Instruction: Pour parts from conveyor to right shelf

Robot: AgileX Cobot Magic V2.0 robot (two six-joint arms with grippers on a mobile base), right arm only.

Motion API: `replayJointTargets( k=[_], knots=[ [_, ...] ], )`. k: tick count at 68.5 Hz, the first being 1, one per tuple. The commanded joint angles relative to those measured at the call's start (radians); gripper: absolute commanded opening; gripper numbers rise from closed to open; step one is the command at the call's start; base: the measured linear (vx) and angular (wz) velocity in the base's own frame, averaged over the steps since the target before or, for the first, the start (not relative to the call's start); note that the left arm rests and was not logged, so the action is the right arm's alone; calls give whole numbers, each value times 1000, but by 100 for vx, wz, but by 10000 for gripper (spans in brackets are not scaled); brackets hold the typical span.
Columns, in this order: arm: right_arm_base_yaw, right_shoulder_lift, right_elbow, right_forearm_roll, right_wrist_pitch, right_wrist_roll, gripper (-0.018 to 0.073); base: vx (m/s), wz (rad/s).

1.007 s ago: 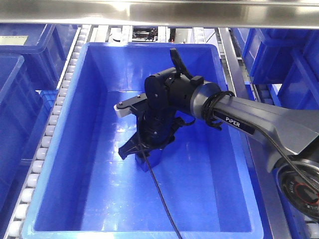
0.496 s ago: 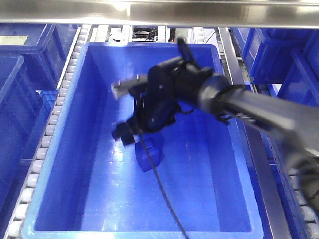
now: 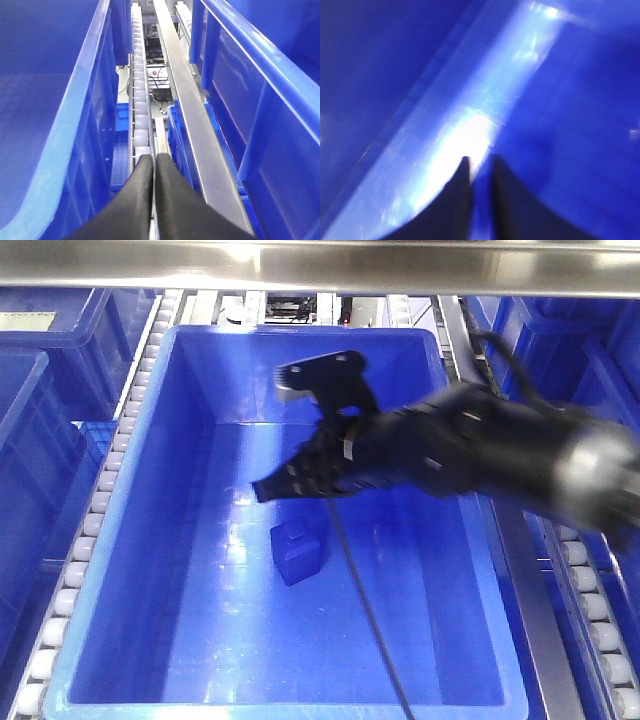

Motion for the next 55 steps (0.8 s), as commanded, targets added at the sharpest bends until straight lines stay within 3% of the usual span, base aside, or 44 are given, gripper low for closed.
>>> replayJointTargets(
  k=[1,23,55],
  knots=[
    [-5,-122,48,-20,-135,-1,-11,0,0],
    [-5,-427,411,-19,-563,-2,-8,0,0],
    [-5,-693,617,13,-551,-3,-9,0,0]
  ],
)
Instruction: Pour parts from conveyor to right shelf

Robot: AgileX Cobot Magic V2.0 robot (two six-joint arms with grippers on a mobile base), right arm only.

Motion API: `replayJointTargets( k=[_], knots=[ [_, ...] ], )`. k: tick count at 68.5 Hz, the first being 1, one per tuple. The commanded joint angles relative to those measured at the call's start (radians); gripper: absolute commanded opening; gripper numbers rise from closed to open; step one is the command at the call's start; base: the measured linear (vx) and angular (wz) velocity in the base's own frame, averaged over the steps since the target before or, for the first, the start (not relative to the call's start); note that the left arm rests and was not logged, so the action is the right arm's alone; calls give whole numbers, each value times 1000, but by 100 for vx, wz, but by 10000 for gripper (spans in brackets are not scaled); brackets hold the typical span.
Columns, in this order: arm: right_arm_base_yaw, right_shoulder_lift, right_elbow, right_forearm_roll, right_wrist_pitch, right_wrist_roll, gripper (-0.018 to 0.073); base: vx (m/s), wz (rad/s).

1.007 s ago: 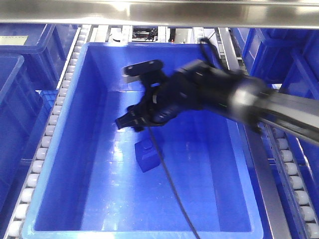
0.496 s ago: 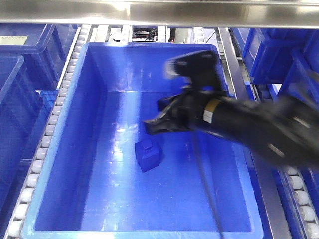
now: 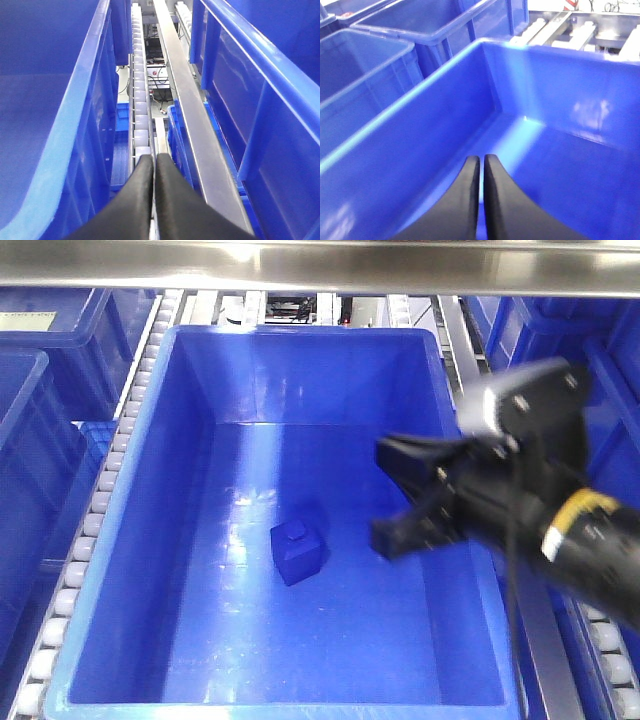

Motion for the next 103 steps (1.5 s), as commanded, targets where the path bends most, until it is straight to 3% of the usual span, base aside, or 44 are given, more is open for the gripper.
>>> replayJointTargets(
  k=[1,13,46,73,86,103],
  knots=[
    [-5,-78,27,20,-71,-3,-9,0,0],
    [-11,-213,132,39,7,-4,-9,0,0],
    [-423,-591,433,34,14,-4,-9,0,0],
    [-632,-921,644,-28,16,-4,-9,0,0],
    [-704,-1083,695,-81,91,-4,-9,0,0],
    [-701,-1105,695,-102,121,-4,-9,0,0]
  ],
)
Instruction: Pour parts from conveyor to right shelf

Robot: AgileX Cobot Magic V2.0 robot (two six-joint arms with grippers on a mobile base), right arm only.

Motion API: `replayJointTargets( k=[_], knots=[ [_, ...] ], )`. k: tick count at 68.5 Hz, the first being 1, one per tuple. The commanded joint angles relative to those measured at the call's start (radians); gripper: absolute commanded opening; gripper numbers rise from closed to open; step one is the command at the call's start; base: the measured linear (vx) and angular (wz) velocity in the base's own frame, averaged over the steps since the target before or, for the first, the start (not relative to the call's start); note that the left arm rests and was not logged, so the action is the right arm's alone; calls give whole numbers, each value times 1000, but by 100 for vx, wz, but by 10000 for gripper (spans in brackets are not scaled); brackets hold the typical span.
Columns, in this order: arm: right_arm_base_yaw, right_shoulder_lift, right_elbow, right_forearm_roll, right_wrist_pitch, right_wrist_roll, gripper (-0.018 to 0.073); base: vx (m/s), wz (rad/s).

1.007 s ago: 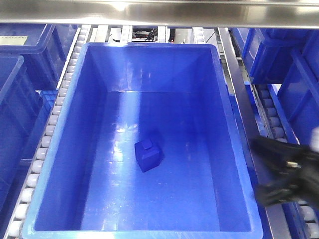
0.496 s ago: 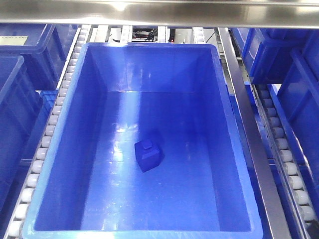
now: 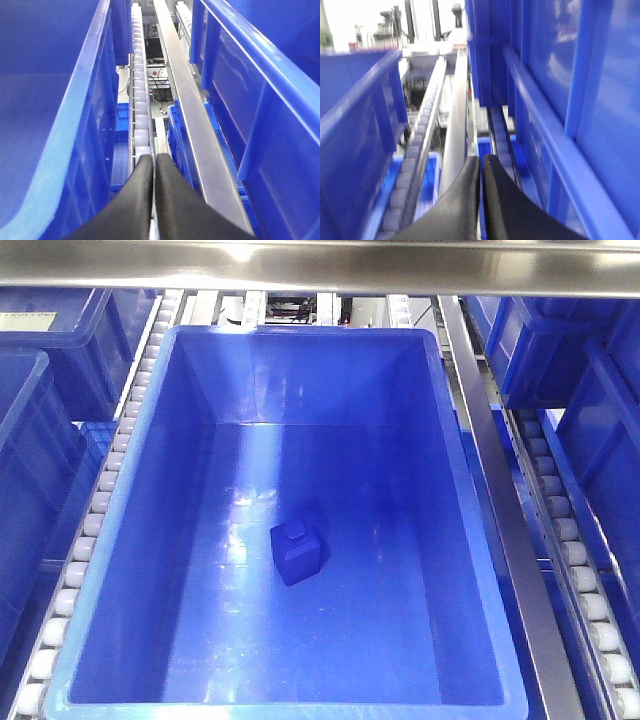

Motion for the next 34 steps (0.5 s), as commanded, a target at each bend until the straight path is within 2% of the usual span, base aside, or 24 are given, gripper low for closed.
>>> replayJointTargets(
  k=[1,34],
  knots=[
    [-4,-20,1,-13,-65,-4,-9,0,0],
    [-4,-18,1,-12,-64,-4,-9,0,0]
  ],
)
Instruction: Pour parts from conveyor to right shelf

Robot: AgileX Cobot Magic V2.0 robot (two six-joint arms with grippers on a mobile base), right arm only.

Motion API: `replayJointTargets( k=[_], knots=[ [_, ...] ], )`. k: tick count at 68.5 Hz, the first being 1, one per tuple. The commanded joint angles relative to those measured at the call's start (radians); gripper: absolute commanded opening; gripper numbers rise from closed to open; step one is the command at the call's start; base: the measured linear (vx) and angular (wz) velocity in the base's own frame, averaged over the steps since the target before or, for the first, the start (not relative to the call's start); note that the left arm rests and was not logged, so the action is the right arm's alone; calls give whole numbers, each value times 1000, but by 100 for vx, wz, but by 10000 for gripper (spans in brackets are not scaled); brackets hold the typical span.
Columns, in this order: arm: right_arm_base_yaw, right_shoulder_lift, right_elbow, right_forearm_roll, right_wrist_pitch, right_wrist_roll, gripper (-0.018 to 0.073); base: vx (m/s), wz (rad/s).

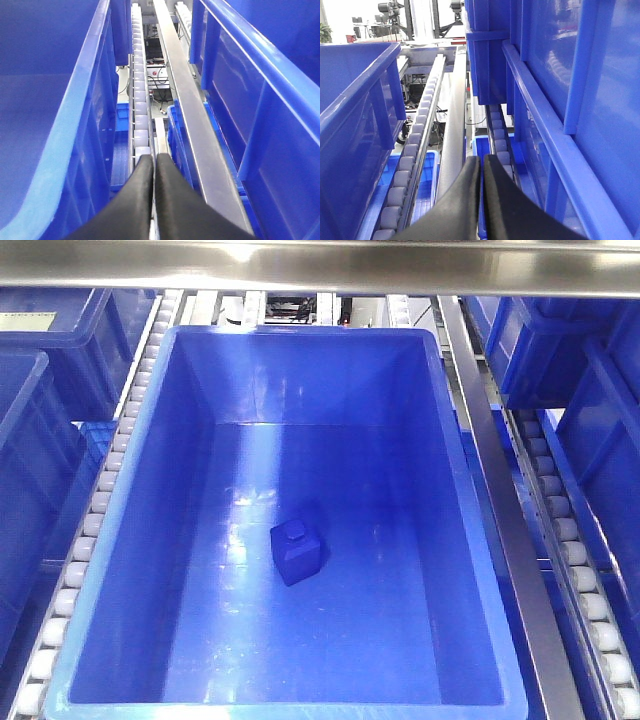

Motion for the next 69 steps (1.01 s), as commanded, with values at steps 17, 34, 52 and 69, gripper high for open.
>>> replayJointTargets(
  k=[17,34,52,69],
  knots=[
    [-4,-18,1,-9,-66,-4,-9,0,0],
    [-4,-18,1,-9,-66,-4,-9,0,0],
    [-4,-18,1,-9,-66,-4,-9,0,0],
    [-4,-18,1,-9,-66,-4,-9,0,0]
  ],
)
